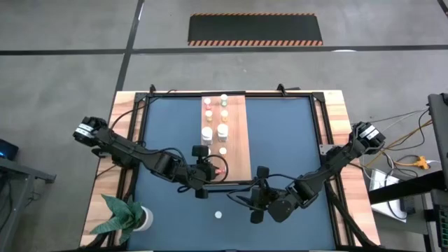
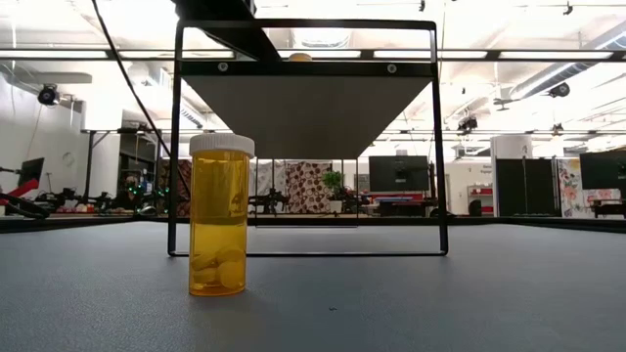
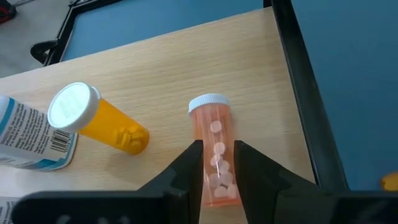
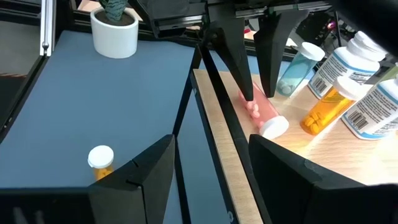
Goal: Pick and place medicine bottles onto shelf by color
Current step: Put the pink pill bottle on the shelf
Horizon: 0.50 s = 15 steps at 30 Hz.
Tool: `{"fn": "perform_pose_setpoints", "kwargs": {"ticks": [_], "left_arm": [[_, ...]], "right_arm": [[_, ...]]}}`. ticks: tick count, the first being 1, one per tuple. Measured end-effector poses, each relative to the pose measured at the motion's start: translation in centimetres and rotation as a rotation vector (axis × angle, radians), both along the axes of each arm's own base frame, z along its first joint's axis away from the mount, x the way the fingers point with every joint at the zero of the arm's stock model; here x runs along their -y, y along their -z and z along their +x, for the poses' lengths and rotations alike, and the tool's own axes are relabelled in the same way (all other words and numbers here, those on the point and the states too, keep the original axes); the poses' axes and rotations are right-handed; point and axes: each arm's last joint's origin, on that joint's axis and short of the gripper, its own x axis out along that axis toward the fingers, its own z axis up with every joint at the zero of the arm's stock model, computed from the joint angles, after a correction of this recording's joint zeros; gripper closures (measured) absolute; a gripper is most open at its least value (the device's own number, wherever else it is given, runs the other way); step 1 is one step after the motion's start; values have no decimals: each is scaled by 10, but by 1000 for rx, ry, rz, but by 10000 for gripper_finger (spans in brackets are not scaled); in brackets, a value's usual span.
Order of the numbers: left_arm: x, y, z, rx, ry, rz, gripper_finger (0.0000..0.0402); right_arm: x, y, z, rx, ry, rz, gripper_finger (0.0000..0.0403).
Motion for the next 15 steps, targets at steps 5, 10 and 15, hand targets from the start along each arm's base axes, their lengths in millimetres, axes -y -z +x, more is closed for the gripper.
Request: {"fn": "perform_pose_setpoints", "kwargs": {"ticks": [5,10,15], "left_arm": [[0,0,0,5,-11,-14,323],[0,0,0,5,-13,-17,295],[-1,-1,1,6,-15,-17,263]], "right_arm": [[0,0,0,-5,-9,-20,205],[0,0,0,-7,-12,-29,205],[0,0,0,-8,-16,-35,205]]}}
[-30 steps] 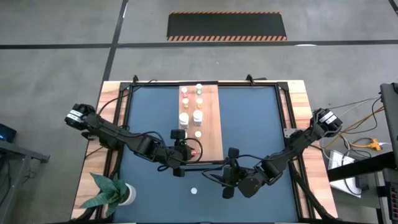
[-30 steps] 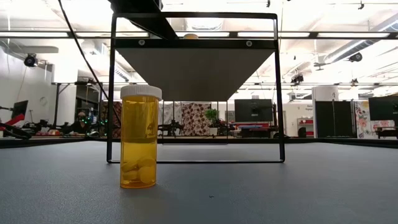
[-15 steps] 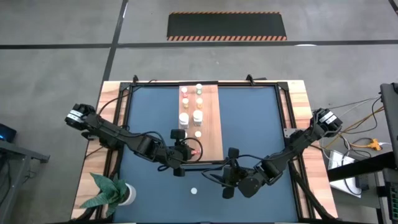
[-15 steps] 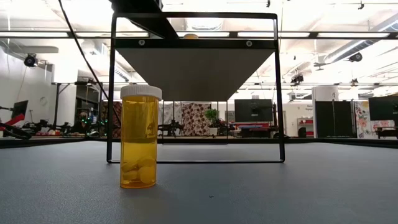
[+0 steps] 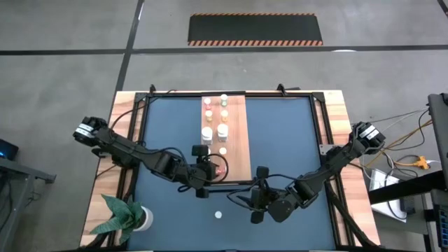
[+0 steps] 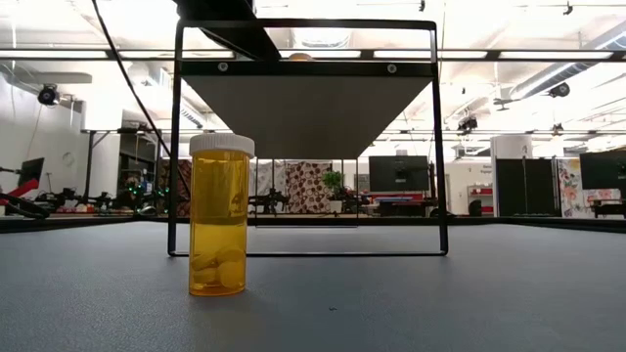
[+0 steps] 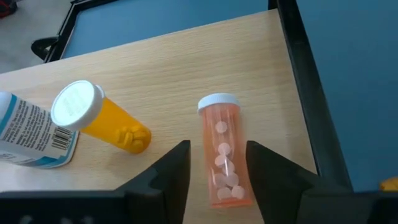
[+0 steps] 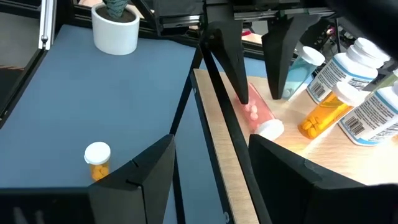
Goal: Pick and place medicine bottles onto shelf by color
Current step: Put the pink pill bottle on the shelf
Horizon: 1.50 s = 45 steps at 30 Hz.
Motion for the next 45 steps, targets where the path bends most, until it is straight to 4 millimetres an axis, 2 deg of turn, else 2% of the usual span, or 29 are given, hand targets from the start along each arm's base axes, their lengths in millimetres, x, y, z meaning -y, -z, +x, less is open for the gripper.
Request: {"fn": "perform_pose_setpoints", "kwargs": {"ticks": [7,33,37,45], "left_arm": [[-2,0,1,2,-9,2,234],[0,5,-2,-78,96,-89,233],[-1,5,-2,-83,93,-85,251],[-1,5,-2,-83,93,-73,331]], "right_arm": [[0,0,0,0,0,0,205],[0,1,0,-6,0,-4,205],[0,1,0,-7,0,-4,205],[0,1,0,-7,0,-4,205]]}}
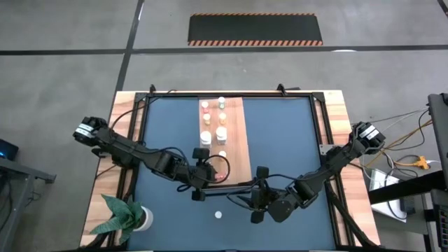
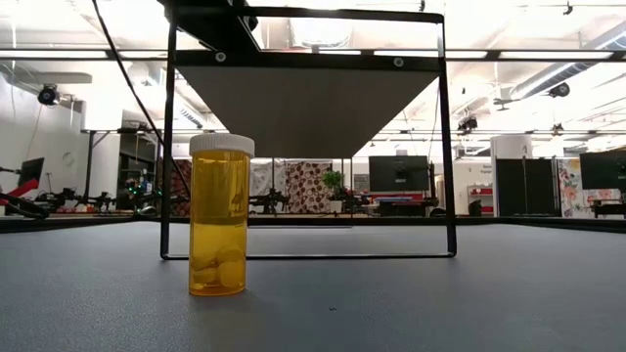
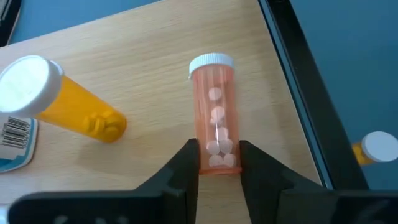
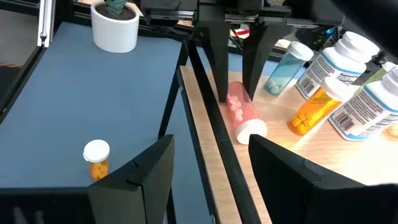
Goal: Pick and place medicine bottles onto shelf by color
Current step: Put the pink pill bottle on the shelf
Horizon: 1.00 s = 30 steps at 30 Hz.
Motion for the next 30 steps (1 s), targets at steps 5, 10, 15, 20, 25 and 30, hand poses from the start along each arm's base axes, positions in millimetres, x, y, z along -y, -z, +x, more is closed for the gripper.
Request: {"fn": "perform_pose_setpoints", "kwargs": {"ticks": [5,10,15,20,25,30], "left_arm": [[-2,-5,-3,18,-7,17,329],[-4,-18,-5,91,-19,65,315],[0,-33,-9,190,21,65,320],[12,-42,-11,268,97,85,321],[21,-45,-12,311,137,89,322],[23,-45,-10,325,141,81,322]], "right_arm": [[0,0,0,1,0,0,205],[2,-4,2,72,85,-10,205],[5,-8,2,139,201,-53,205],[5,-10,3,159,213,-45,205],[4,-14,7,181,166,-17,205],[0,-21,10,212,81,-6,205]]}}
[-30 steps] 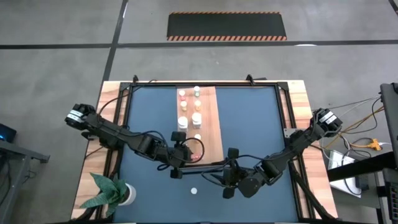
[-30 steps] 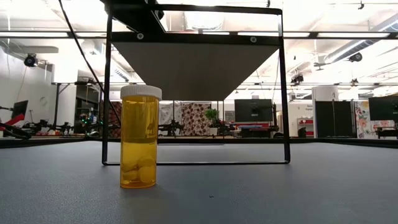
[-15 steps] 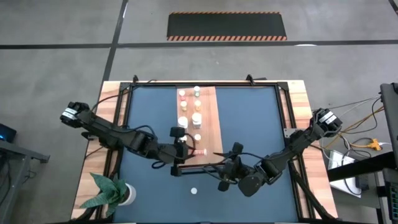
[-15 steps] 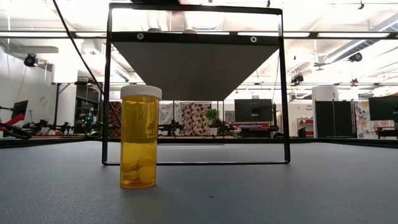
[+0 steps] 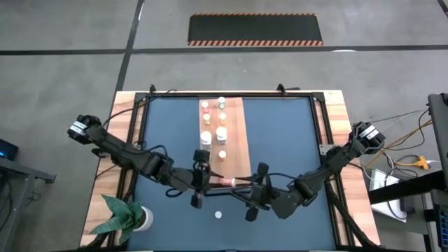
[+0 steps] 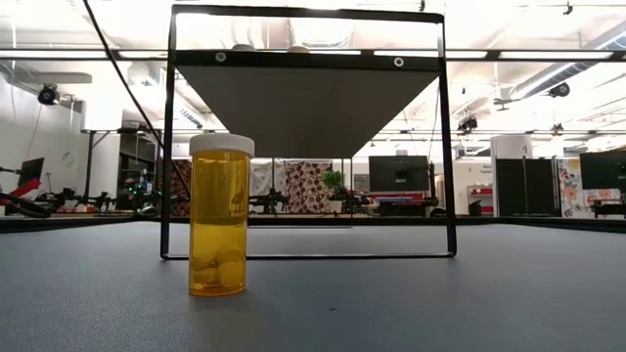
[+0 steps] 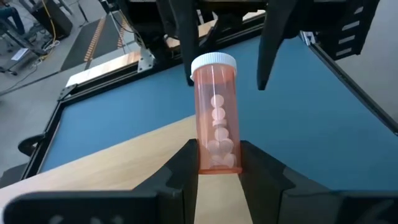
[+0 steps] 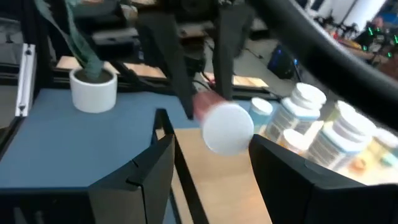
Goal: Pick and place medicine bottles onto shelf by color
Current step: Put the pink pill bottle on the shelf
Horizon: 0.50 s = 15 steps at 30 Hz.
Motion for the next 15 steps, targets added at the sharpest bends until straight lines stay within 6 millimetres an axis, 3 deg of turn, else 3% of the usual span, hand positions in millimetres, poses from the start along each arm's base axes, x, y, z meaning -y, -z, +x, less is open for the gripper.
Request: {"fn": "perform_pose_setpoints", "kwargs": {"ticks": [8,15], "left_arm": [[2,0,1,13,4,-7,322],[2,0,1,12,7,-6,322]], "right_arm": [[0,-4,2,26,-9,-11,212],[0,-5,3,39,-28,5,257]]}}
